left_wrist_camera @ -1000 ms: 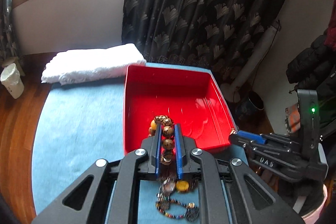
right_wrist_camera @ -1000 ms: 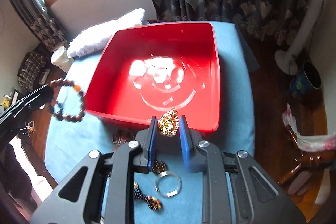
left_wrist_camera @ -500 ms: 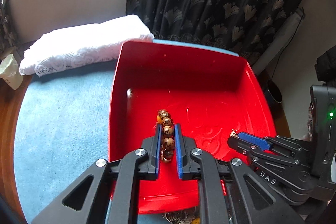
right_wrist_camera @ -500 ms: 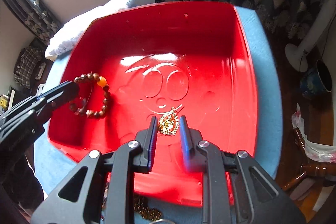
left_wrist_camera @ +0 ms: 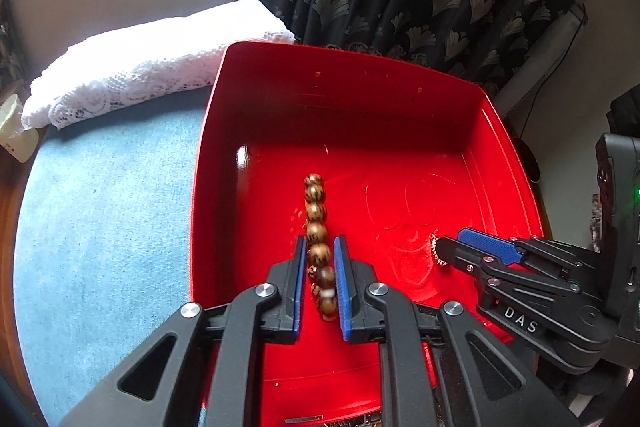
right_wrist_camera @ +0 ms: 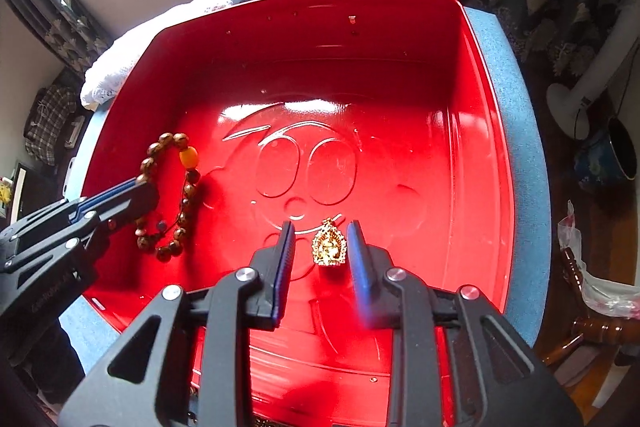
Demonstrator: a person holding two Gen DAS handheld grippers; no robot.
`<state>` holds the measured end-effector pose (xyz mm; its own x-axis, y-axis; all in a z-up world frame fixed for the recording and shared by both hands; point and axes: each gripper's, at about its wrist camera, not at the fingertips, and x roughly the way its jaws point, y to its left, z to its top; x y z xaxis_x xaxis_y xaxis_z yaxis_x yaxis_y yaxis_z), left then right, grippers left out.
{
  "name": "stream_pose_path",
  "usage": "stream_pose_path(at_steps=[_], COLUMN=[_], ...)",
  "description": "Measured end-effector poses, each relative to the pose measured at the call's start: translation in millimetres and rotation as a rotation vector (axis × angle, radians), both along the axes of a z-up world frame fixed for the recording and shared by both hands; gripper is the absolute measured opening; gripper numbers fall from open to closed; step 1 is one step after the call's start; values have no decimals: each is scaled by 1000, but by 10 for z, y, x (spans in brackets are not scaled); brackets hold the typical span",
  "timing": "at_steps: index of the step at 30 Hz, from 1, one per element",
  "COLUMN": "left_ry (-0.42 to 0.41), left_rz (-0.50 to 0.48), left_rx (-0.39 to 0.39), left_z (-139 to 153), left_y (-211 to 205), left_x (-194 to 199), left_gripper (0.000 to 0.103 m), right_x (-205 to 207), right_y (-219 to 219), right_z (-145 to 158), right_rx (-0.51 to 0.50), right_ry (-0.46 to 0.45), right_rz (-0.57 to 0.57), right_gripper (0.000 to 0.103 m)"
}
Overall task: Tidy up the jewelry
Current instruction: 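Open both tools to drop the bracelet and pendant in the red tin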
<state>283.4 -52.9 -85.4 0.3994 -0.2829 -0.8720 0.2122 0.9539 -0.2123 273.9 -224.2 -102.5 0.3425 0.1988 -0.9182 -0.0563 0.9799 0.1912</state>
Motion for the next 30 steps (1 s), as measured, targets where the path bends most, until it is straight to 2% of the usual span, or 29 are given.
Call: stream_pose_path(at_steps=[3,5,13,19,23,30], left_ry=[-3,-7,-71,-102,-97,-21], left_rz=[4,0,0,11,5,-7], left_rx=[-2,-7,-22,20,51,76], left_z=[38,78,379,532,523,303], left_y=[20,33,133,266,331,412], left_x=[-29,-49,-288,-687,-916,-1264], left_gripper=[22,35,35,35,35,35], right_x=[-35,-66,-361,-750,-1008,-1428], right_y=[-27,-48,-143,-218,-232,-169], right_z=[50,103,433,559,556,412], right_rx=[5,16,40,50,53,51], right_ry=[-11,-29,-101,-113,-101,-46], right_rz=[-3,4,5,-18,-31,-31], right_gripper=[27,28,28,28,28,28])
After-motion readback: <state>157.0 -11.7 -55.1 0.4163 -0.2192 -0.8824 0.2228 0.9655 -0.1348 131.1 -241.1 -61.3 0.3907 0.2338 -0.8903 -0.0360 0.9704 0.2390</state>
